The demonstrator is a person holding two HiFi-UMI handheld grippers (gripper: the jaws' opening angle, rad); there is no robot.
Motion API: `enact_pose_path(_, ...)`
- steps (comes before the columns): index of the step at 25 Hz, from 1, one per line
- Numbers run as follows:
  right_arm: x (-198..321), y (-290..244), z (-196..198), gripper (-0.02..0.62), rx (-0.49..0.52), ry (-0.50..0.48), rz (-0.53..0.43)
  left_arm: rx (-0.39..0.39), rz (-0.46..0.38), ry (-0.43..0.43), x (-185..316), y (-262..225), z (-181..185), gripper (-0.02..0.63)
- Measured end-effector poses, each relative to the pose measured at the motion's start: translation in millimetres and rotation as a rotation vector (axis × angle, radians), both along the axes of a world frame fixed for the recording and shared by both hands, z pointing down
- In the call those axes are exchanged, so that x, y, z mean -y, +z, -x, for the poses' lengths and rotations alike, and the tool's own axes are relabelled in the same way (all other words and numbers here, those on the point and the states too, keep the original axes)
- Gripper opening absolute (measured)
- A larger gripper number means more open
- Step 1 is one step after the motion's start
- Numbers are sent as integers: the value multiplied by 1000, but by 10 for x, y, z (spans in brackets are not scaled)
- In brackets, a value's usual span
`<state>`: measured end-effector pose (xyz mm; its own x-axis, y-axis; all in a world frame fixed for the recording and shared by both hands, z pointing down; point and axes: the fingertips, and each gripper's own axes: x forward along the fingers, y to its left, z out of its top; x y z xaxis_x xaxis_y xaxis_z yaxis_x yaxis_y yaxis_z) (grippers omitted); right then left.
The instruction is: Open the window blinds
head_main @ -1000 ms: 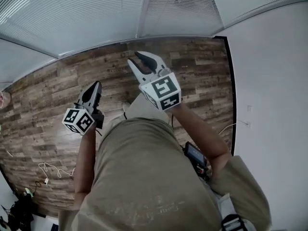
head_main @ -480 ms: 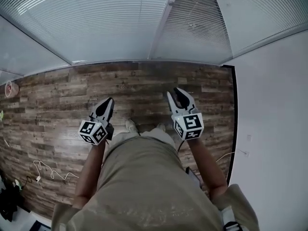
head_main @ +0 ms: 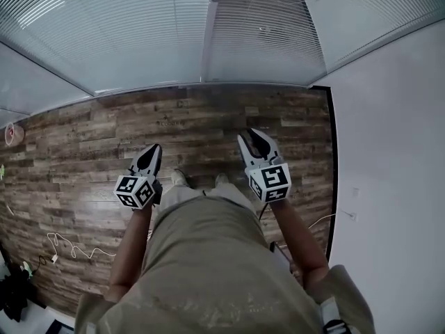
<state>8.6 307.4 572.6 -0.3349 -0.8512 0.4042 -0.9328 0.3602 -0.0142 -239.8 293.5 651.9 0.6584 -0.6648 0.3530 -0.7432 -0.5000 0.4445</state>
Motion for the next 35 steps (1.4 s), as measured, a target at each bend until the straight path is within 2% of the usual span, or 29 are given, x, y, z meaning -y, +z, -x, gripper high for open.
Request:
enact_pose_path(4, -79, -6, -258, 112, 15, -17, -9, 63, 37, -6, -228, 49, -267, 12)
enact_pose_path(7, -159, 16, -366, 112, 32, -30, -9, 109, 72, -16, -431, 133, -310, 12)
enact_pose_path(14, -278, 28, -620, 112, 33, -66, 11, 68, 85, -72, -699, 82, -407, 12)
enact_pose_path(18, -346, 105, -713, 112, 17, -113, 55, 57, 30, -65, -797, -2, -561, 12)
enact_pose_path(21, -363, 95, -702, 112, 13, -198, 60, 106, -67, -57, -844, -90, -712, 12)
enact_pose_path(23, -382, 38, -728, 112, 5, -246, 45, 139, -103, -46, -875, -103, -866, 12)
enact_pose_path(27, -294, 72, -820, 109, -40, -264, 51, 136, -101, -15, -791, -149, -1150, 12)
enact_pose_path(30, -305, 90, -897, 81, -74, -272, 61, 141, -115, 12, -770, -247, -1320, 12)
enact_pose_path(35, -383, 52, -1062, 80, -77, -264, 48, 113, -129, 50, -774, -360, -1593, 12)
